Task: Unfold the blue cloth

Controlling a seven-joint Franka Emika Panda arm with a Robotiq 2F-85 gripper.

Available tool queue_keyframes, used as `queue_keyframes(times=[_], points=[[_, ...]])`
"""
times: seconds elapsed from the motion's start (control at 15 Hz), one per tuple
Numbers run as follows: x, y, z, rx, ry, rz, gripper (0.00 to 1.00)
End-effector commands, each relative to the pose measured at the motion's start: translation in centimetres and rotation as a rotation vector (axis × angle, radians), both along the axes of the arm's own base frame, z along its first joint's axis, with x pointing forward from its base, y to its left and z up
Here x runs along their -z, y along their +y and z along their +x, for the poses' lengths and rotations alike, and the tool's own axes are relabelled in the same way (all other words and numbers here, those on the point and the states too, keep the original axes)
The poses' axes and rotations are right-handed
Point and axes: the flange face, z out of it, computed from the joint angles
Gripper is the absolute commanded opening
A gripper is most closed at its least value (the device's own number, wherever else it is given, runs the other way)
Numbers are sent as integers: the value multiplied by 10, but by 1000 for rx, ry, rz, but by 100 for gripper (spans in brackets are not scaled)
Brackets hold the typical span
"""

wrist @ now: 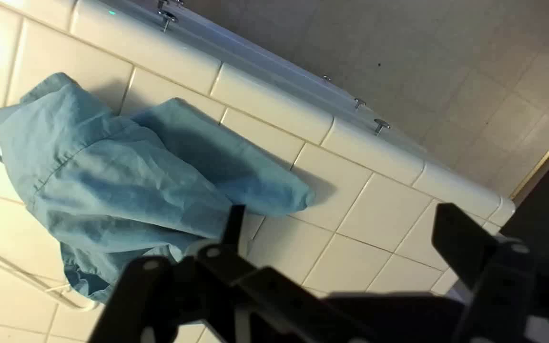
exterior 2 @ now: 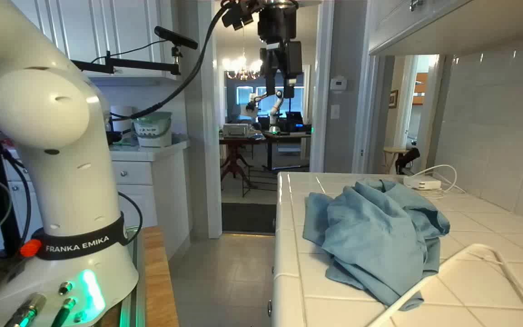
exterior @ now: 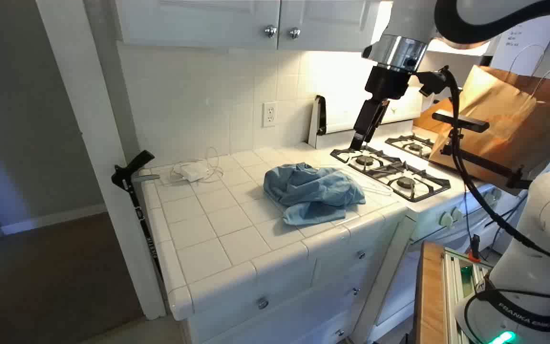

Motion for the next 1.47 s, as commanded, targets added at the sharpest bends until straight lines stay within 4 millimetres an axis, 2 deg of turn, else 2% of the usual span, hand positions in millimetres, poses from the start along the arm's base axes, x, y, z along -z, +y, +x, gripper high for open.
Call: queue_keyframes(times=[0.0,0.33,0.53,0.93,1.27,1.4], points=[[0,0,0,0,0,0,100],[0,0,0,0,0,0,100],[32,8,21,61,44,-53,100],[104,30,76,388,79,-53,100],[145,28,117,632,-5,55,100],[160,29,128,715,-1,60,100]])
